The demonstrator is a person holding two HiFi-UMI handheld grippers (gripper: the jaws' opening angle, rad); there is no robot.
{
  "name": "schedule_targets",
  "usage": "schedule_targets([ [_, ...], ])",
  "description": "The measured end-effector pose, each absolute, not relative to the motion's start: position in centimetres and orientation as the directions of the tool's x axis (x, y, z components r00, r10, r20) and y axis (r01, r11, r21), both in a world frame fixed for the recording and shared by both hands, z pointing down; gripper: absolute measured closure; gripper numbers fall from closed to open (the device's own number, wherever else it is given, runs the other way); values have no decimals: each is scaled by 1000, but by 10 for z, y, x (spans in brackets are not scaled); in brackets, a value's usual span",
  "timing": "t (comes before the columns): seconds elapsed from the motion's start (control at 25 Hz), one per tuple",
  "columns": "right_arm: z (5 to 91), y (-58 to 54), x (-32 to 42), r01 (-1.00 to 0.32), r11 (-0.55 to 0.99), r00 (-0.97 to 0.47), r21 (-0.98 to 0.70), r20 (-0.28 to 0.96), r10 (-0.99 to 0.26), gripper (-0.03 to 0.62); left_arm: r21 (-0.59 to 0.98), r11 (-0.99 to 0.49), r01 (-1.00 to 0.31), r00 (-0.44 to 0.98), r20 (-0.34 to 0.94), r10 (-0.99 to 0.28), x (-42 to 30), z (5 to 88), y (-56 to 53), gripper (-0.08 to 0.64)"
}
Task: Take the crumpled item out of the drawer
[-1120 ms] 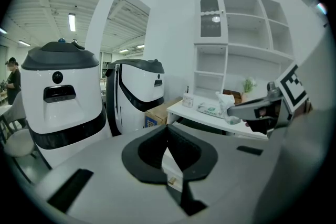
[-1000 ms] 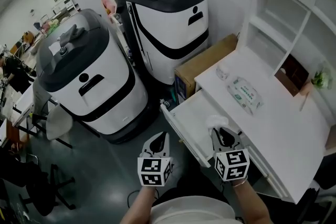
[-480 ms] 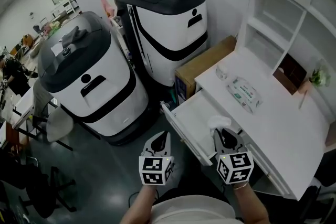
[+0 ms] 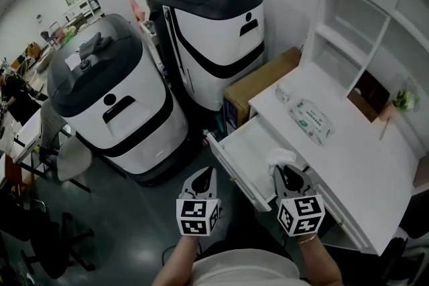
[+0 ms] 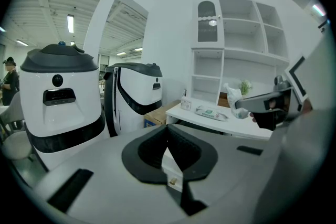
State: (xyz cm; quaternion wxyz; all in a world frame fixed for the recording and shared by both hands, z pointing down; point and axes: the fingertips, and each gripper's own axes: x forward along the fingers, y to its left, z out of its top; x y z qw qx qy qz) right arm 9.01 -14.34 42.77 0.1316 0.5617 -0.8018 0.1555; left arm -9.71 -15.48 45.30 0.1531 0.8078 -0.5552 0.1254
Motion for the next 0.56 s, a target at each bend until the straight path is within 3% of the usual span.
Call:
schedule_targets([
  [0.56, 426, -139, 89, -946, 309, -323, -99, 387, -864, 534, 103, -342, -934, 356, 363, -861, -102, 449, -154, 569],
])
